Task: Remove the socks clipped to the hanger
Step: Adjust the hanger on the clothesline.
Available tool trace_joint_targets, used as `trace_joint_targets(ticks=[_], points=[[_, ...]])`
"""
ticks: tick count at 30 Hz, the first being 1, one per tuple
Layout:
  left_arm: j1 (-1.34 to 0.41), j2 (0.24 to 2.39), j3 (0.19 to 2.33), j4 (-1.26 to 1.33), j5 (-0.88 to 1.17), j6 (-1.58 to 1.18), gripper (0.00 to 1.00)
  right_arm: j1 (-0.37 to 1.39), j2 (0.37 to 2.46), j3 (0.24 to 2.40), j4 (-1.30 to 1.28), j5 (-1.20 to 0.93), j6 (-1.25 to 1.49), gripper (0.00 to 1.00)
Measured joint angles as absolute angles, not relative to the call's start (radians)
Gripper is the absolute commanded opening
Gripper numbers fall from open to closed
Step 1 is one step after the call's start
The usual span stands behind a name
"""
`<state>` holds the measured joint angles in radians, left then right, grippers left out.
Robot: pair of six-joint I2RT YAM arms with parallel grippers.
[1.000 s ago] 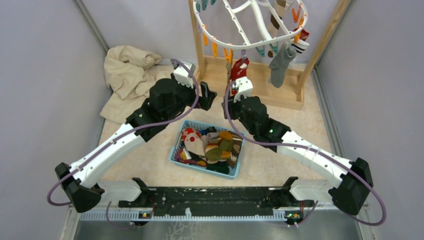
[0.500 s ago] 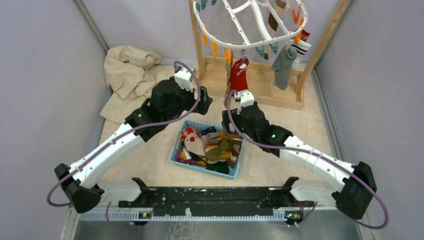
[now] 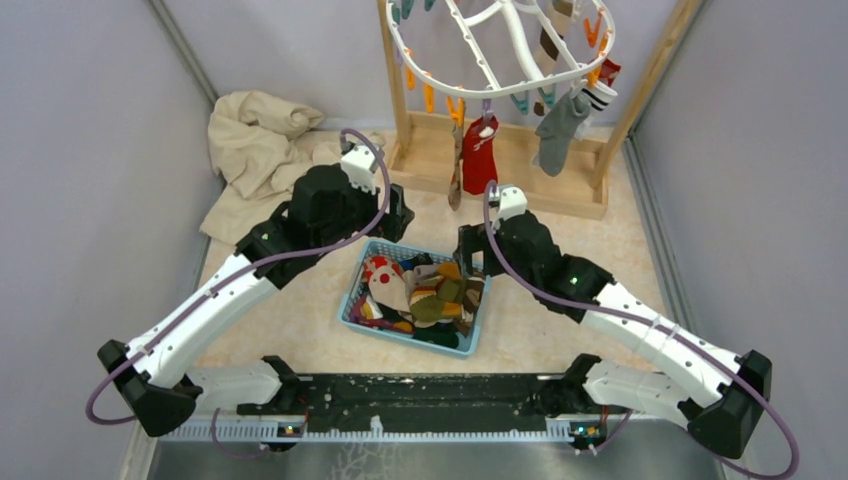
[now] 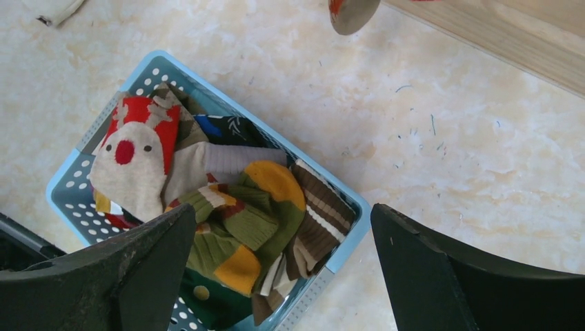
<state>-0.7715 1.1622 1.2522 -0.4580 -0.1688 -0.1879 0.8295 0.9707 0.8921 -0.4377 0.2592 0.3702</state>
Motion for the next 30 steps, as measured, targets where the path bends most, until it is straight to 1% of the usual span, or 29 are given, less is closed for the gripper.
trace_joint_targets(ticks=[8,20,30], points=[[-0.772,1.156,1.245,-0.490,-0.141,-0.219,0.99,0.830,0.975,0.899,-0.452,0.249,0.360,0.98],[-0.772,1.024,1.179,-0.500,-0.149,-0.278,0.99,0.830,1.010,0.986,-0.480,0.207,0.363,0.98],[-0.772,1.094,1.177,-0.482,-0.120,-0.276,0.99,0.831,1.002,1.018,-0.598,0.239,0.363,0.98]])
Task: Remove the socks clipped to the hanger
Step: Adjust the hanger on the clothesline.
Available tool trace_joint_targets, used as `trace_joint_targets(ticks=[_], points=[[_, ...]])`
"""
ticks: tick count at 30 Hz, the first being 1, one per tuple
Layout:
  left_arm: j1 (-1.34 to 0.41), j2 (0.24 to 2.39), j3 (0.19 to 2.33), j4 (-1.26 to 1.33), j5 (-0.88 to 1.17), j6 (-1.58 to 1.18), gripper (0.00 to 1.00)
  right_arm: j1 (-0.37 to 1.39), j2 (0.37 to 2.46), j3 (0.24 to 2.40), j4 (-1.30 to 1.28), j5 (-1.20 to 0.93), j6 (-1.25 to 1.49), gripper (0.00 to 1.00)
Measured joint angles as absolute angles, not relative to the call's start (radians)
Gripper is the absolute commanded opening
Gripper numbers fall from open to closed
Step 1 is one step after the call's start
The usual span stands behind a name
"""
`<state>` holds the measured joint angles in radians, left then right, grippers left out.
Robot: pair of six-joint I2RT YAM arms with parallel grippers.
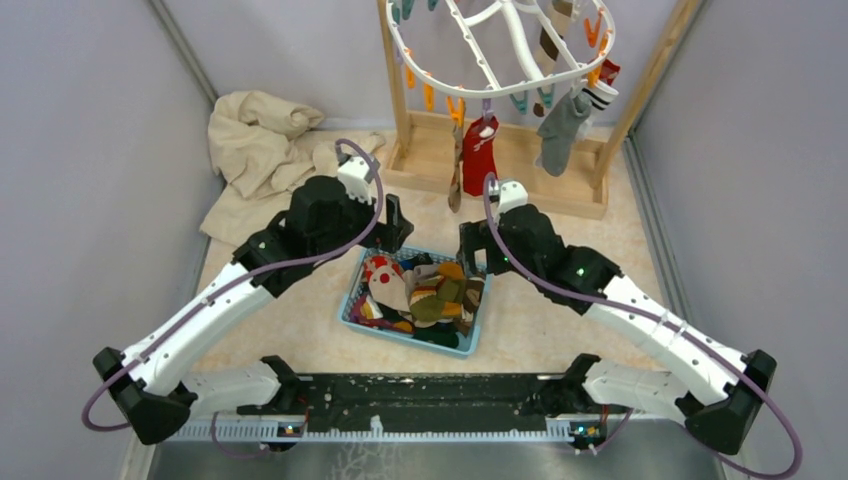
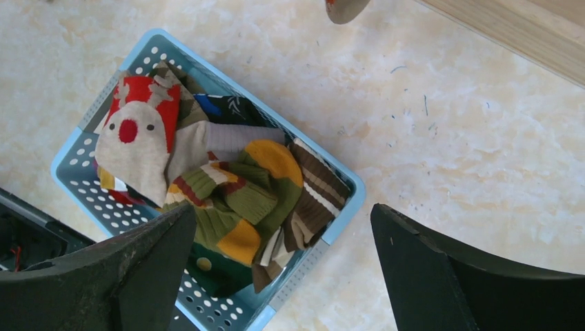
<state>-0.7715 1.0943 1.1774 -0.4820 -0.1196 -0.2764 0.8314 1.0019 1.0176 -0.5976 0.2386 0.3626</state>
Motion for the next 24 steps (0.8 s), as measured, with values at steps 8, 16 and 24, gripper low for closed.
trace_joint_targets(ticks=[8,16,24], points=[[-0.772,1.160,1.209,-0.474,-0.090,-0.273,0.99,0.831,0.979,1.015,-0.649,0.253,0.421,0.99],[-0.772,1.161,1.273,-0.487,-0.101,-0.265,0.99,0.831,1.017,1.013,-0.701,0.253,0.463,0.99],[-0.772,1.169,1.267,-0.488,-0.108,-0.260,0.99,0.831,0.871,0.823,-0.630,0.232,0.543,0.98]])
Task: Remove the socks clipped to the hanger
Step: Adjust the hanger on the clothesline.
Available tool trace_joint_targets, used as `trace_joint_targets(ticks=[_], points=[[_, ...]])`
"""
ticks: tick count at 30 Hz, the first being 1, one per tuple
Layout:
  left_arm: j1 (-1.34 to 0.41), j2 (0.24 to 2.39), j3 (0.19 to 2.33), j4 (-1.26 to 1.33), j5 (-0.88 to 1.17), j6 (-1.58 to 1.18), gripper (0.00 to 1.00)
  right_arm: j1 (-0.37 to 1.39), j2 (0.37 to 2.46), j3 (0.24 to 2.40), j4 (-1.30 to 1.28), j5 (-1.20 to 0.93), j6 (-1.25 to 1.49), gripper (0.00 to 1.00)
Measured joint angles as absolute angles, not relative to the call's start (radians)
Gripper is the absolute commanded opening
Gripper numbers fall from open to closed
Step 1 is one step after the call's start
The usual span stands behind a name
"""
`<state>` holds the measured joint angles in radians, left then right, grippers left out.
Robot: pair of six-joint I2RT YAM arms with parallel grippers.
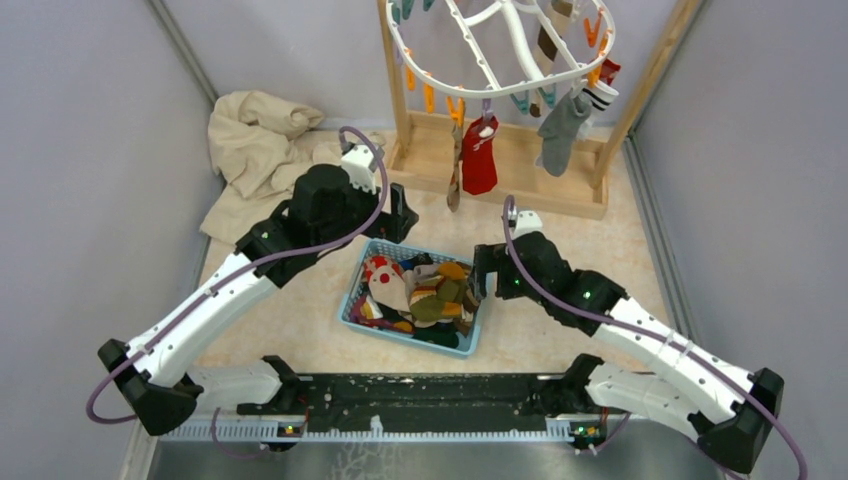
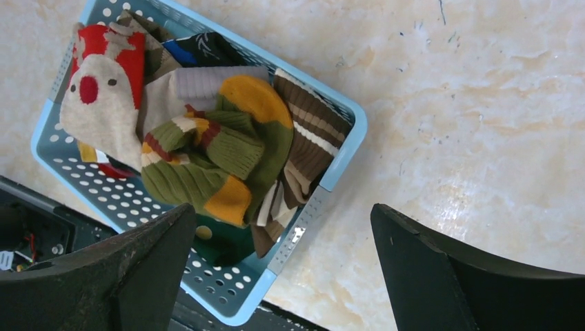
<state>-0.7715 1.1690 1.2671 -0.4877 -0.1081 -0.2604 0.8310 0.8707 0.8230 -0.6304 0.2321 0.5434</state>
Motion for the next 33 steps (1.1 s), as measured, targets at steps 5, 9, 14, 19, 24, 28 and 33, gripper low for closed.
trace_joint_targets(ticks=[5,9,14,19,24,28,33], points=[[-0.772,1.169,1.264,-0.486,-0.130,-0.276,0.99,0.831,0.879,0.805,-0.568,0.210,0.558,0.98],[-0.772,1.169,1.265,-0.487,-0.154,-0.295,0.99,0.831,0.922,0.804,-0.505,0.188,0.559,0.98],[-0.772,1.170,1.265,-0.485,-0.172,-0.319,0.99,0.831,0.970,0.804,-0.465,0.183,0.540,0.92],[-0.772,1.207,1.277,-0.465,-0.188,-0.328,0.99,0.831,1.011,0.804,-0.436,0.218,0.490,0.76],[-0.762,1.285,1.298,-0.416,-0.186,-0.346,0.99,0.830,1.055,0.804,-0.384,0.263,0.434,0.57],[-0.749,1.332,1.335,-0.412,-0.159,-0.348,0.99,0.830,1.110,0.825,-0.320,0.267,0.391,0.58],[-0.706,1.331,1.360,-0.411,-0.124,-0.332,0.99,0.830,1.165,0.885,-0.235,0.297,0.344,0.63]])
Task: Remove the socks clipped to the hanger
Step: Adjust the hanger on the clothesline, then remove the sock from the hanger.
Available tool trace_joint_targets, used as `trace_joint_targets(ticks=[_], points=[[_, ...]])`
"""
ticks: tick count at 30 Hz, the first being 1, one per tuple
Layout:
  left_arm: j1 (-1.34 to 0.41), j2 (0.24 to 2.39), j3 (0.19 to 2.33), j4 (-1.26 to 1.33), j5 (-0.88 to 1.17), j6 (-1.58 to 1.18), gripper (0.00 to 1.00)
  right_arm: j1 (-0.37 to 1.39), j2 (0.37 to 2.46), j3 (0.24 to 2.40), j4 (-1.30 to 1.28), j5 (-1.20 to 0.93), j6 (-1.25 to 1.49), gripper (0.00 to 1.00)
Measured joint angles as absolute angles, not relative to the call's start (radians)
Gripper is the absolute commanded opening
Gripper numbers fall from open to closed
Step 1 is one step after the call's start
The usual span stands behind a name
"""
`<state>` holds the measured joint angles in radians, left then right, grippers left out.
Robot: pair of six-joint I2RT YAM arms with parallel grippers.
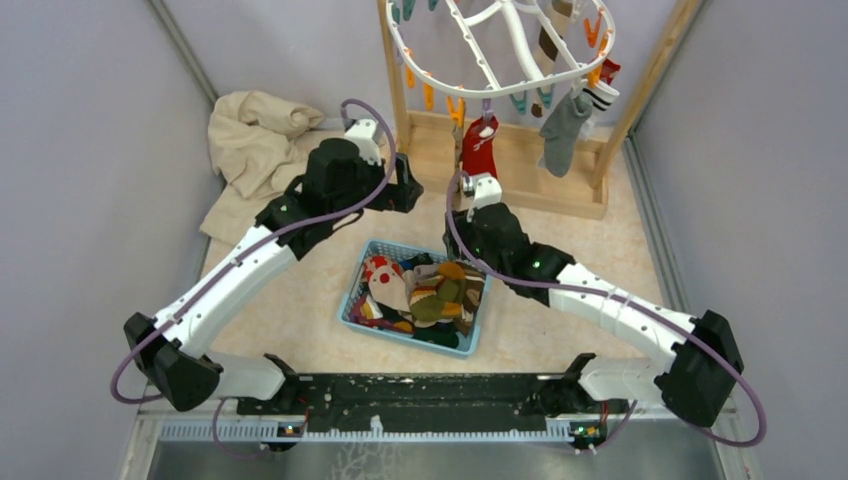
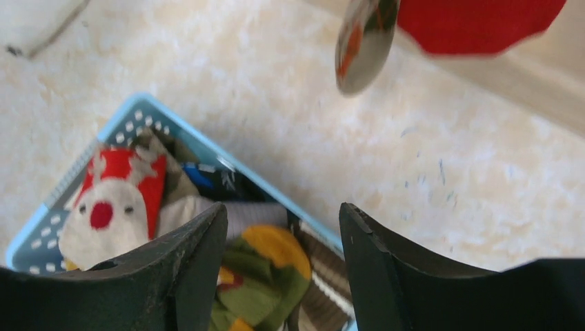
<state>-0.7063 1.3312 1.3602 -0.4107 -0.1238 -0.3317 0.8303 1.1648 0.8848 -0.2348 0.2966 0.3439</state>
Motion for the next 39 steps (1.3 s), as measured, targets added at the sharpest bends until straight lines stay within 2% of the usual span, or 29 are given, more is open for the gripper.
trace_joint_targets(ticks=[9,16,39], points=[[-0.539,1.303,1.350,-0.392,-0.006,-0.312,0.99,0.830,1.282,0.918,0.027,0.417,0.235,0.64],[-0.523,1.302,1.311,-0.377,0.064,-0.295,0.99,0.807,1.433,0.982,0.146,0.493,0.176,0.59],[-0.496,1.301,1.293,-0.357,0.115,-0.291,0.99,0.704,1.568,1.056,0.287,0.513,0.130,0.57]])
